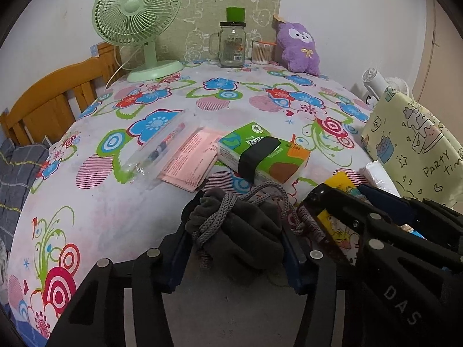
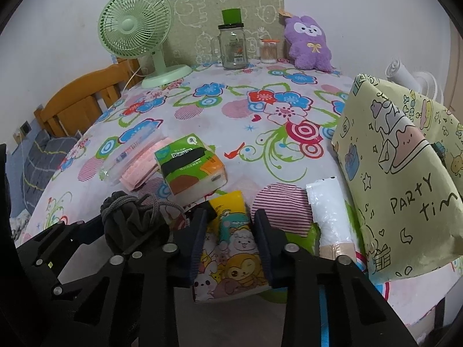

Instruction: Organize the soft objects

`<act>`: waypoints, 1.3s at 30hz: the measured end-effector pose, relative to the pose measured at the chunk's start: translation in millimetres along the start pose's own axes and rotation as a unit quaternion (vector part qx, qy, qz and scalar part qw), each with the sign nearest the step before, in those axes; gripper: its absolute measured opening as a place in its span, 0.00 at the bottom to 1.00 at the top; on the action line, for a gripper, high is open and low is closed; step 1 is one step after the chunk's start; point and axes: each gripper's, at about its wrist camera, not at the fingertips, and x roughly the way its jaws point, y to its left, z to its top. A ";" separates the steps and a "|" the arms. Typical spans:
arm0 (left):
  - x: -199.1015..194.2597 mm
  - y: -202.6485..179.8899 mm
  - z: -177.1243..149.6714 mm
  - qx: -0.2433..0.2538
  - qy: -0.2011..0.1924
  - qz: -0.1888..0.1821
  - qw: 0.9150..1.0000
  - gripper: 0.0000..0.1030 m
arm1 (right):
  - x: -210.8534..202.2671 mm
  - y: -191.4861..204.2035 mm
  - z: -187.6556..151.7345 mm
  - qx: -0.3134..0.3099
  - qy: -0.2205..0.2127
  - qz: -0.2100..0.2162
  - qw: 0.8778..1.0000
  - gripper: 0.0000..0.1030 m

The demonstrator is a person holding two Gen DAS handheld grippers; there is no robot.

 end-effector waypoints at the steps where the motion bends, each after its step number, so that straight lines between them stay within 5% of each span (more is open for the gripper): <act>1: -0.3 -0.3 -0.2 0.001 0.001 0.000 1.000 0.55 | 0.5 0.2 -0.1 -0.001 0.002 0.002 1.000 0.35; 5: -3.7 0.8 -3.5 0.002 0.000 0.008 1.000 0.55 | 2.5 1.8 -1.1 -0.005 0.012 0.012 1.000 0.47; 7: -5.4 1.8 -5.8 0.003 0.001 0.010 1.000 0.55 | 2.5 1.8 -1.7 0.000 0.018 0.014 1.000 0.82; 8: -6.0 2.5 -6.5 0.004 0.000 0.011 1.000 0.55 | 2.1 1.1 -2.6 0.007 0.019 0.023 1.000 0.83; 15: -9.2 6.8 -13.0 0.005 0.002 0.018 1.000 0.55 | 7.8 7.8 -8.0 0.005 0.030 0.025 0.999 0.80; 22: -9.4 5.5 -15.2 0.006 -0.001 0.021 1.000 0.55 | 11.8 7.6 -6.4 0.001 0.037 -0.001 0.999 0.49; 39: -33.8 -12.3 13.7 0.009 -0.034 0.001 0.999 0.54 | -18.2 0.4 18.3 0.002 -0.002 -0.010 1.000 0.47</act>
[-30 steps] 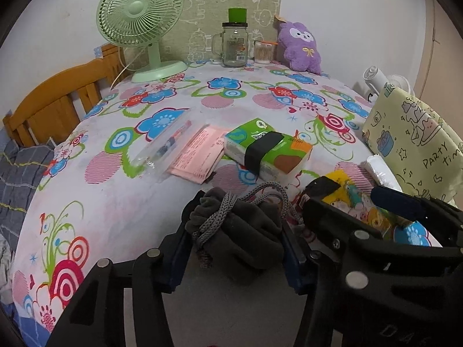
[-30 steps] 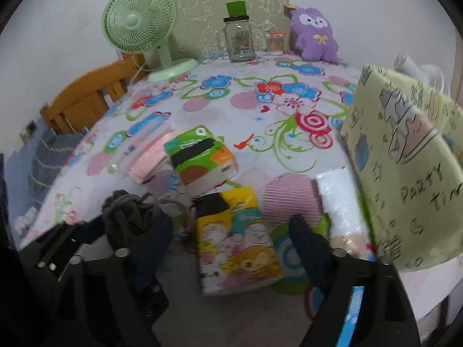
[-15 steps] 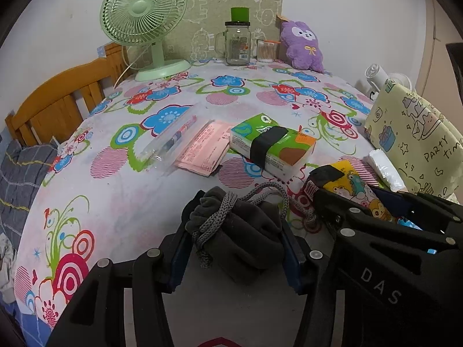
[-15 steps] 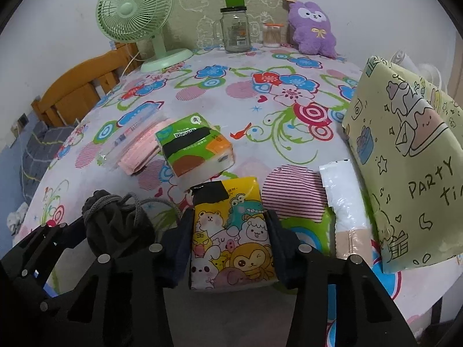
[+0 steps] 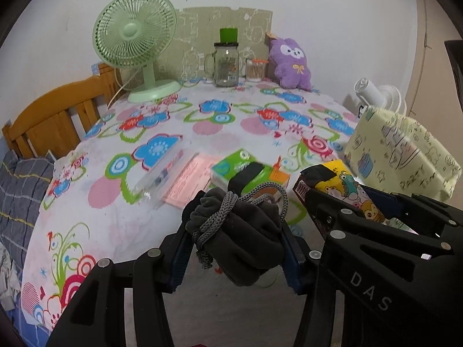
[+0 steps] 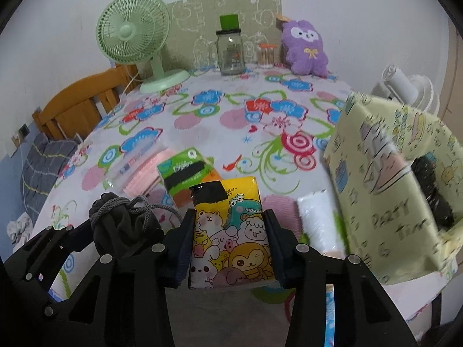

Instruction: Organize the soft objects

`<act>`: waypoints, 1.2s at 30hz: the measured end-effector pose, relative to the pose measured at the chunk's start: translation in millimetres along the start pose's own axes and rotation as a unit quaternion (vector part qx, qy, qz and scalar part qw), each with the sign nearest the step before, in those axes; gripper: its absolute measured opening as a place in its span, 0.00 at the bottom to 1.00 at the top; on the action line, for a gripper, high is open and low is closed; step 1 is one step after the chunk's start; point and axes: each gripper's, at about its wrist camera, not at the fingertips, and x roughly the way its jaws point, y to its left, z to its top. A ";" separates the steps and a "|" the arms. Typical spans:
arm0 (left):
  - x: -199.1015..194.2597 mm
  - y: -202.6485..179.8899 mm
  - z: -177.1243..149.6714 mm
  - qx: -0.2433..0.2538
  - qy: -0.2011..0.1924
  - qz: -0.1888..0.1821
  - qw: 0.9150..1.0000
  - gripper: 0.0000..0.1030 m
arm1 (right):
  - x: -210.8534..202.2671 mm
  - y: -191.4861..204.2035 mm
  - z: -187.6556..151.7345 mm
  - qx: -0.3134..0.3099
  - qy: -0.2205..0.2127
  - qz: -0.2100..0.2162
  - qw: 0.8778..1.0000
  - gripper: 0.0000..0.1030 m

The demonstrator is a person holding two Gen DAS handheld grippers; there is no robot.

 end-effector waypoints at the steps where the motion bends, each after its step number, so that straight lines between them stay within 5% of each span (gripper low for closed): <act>1: -1.4 -0.7 2.6 -0.001 -0.002 -0.001 1.000 0.54 | -2.8 -0.5 1.8 -0.001 -0.004 -0.001 1.000 0.47; 36: -63.4 -59.7 68.7 0.018 -0.078 0.001 0.997 0.54 | -98.9 -35.7 56.1 -0.019 -0.106 -0.005 0.994 0.47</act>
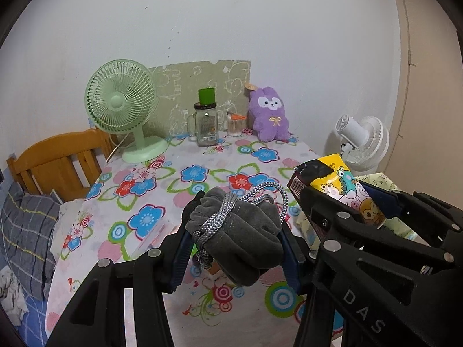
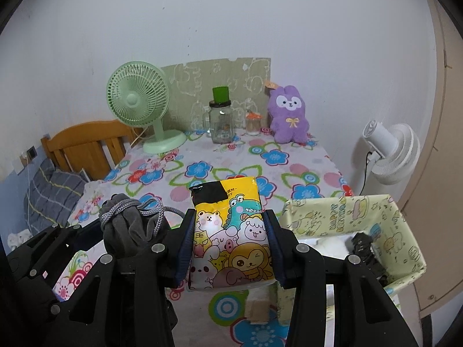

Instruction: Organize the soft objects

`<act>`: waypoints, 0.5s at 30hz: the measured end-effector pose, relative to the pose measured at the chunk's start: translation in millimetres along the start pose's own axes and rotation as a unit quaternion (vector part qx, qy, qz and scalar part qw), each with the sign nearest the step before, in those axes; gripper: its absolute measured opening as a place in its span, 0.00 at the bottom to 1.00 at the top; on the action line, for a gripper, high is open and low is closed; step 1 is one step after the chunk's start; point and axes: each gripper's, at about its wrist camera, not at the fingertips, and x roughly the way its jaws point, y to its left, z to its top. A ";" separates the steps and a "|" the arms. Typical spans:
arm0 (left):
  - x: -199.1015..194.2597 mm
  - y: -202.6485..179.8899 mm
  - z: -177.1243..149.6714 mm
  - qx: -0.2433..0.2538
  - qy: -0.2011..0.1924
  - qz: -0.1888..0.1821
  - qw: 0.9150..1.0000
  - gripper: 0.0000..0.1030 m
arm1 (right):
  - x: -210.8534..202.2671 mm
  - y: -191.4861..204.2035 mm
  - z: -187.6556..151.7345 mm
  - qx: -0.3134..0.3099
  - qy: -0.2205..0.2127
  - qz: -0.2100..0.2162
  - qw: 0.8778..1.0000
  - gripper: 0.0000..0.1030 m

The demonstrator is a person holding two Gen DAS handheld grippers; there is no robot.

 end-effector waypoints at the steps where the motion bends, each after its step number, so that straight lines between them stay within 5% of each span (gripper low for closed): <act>1: 0.3 -3.0 1.3 0.000 -0.001 -0.002 1.000 0.54 | -1.1 -2.7 0.8 0.001 -0.001 -0.001 1.000 0.47; 15: 5.4 -45.8 14.9 0.020 -0.009 -0.027 0.999 0.54 | -13.0 -43.9 6.1 0.015 -0.012 -0.022 1.000 0.47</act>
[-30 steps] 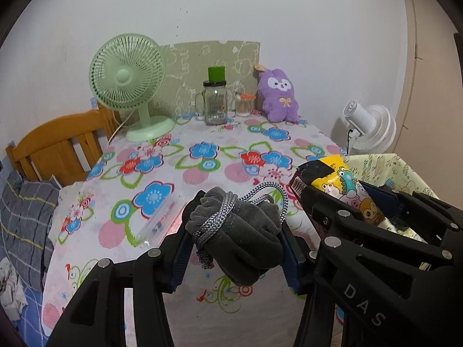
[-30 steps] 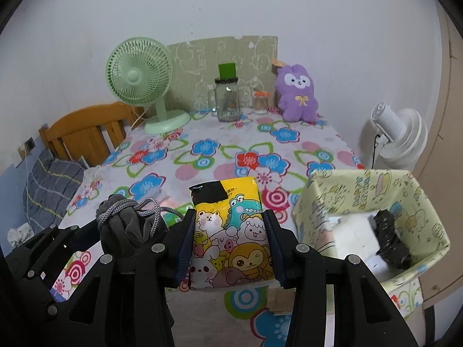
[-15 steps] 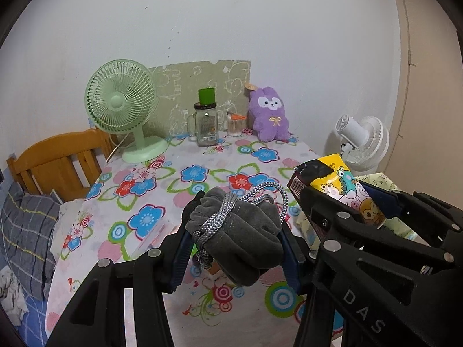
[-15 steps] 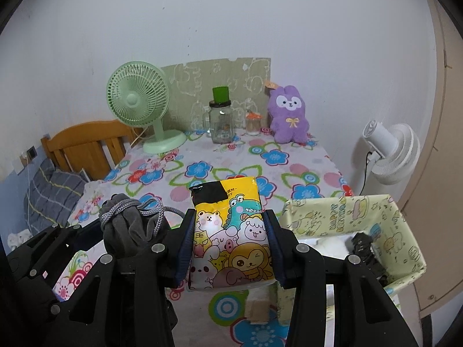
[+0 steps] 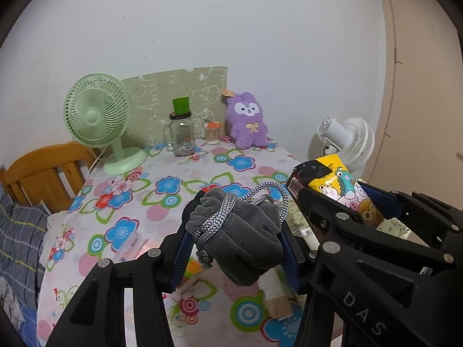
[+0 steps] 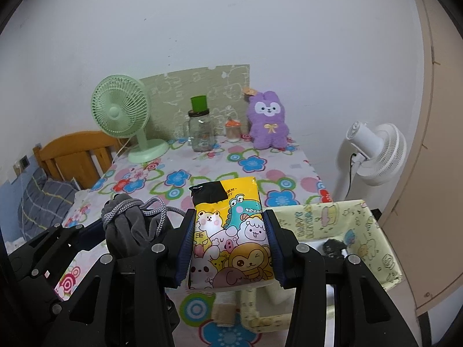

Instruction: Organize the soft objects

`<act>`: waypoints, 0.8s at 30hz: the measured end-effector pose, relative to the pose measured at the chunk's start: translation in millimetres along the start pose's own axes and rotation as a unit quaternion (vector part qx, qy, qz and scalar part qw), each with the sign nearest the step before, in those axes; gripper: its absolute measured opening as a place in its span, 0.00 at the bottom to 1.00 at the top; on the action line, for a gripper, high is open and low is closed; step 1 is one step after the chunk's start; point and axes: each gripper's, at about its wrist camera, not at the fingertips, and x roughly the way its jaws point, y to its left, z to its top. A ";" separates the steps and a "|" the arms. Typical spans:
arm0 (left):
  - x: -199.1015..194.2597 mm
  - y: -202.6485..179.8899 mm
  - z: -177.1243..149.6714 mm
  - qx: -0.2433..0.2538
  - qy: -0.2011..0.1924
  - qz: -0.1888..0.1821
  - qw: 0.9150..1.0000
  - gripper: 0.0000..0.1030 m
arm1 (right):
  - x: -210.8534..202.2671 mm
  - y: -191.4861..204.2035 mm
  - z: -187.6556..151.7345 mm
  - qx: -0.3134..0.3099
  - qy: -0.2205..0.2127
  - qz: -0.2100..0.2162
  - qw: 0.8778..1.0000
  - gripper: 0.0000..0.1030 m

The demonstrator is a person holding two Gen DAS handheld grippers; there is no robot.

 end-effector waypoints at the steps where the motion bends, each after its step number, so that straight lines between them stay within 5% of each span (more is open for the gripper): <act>1: 0.3 -2.5 0.4 0.002 0.000 -0.002 1.000 0.54 | -0.5 -2.1 0.3 0.001 0.000 -0.002 1.000 0.47; 24: 26.1 -72.9 19.7 0.049 0.001 -0.060 0.997 0.54 | -4.4 -76.3 1.7 0.043 -0.006 -0.055 0.998 0.47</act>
